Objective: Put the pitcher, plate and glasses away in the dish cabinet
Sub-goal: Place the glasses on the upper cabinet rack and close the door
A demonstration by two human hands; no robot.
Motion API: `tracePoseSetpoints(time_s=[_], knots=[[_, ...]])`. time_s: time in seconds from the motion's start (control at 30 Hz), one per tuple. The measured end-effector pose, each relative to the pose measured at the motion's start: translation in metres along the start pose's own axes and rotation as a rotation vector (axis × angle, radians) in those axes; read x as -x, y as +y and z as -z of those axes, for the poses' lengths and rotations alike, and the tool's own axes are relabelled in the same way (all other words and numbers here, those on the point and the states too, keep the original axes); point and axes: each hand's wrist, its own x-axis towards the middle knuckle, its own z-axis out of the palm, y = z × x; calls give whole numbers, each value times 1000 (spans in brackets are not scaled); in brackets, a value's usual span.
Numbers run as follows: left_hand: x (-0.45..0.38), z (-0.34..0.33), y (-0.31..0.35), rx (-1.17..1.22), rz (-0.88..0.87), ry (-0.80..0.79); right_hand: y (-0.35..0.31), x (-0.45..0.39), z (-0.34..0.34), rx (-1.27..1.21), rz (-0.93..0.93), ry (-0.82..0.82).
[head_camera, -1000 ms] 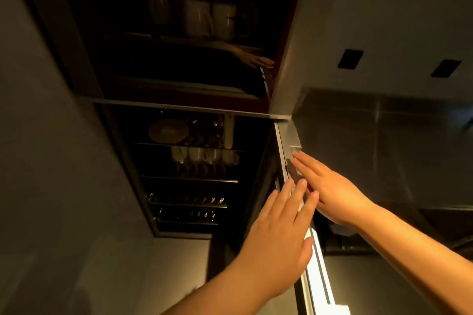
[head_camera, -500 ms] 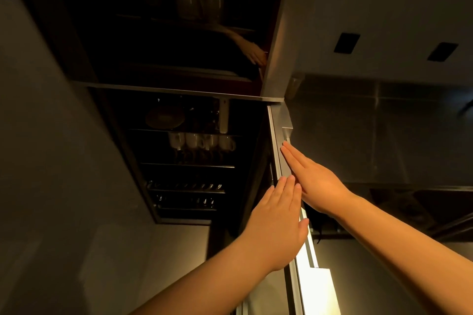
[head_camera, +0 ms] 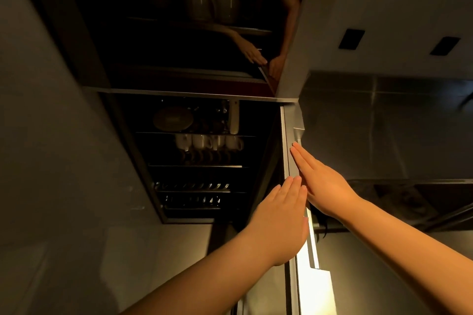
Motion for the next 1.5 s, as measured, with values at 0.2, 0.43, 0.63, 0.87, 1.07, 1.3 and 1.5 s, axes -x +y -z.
tracePoseSetpoints(time_s=[0.2,0.43,0.63,0.87,1.07,1.3,1.5], knots=[[13,15,-23,-35,42,-43,-26,-11,-11,34,-14,73],[29,32,-60,-86,81,-69,-56,-34,-12,81,20,107],[37,41,-99,-163,124,-50,-81,-60,-21,97,-3,102],[32,39,-140,-261,205,22,-110,-91,-30,125,-76,143],[25,31,-175,-321,256,164,-126,-118,-39,146,-75,169],[14,25,-223,-416,262,279,-119,-144,-51,222,27,204],[-4,26,-235,-388,331,316,-84,-166,-70,270,208,138]])
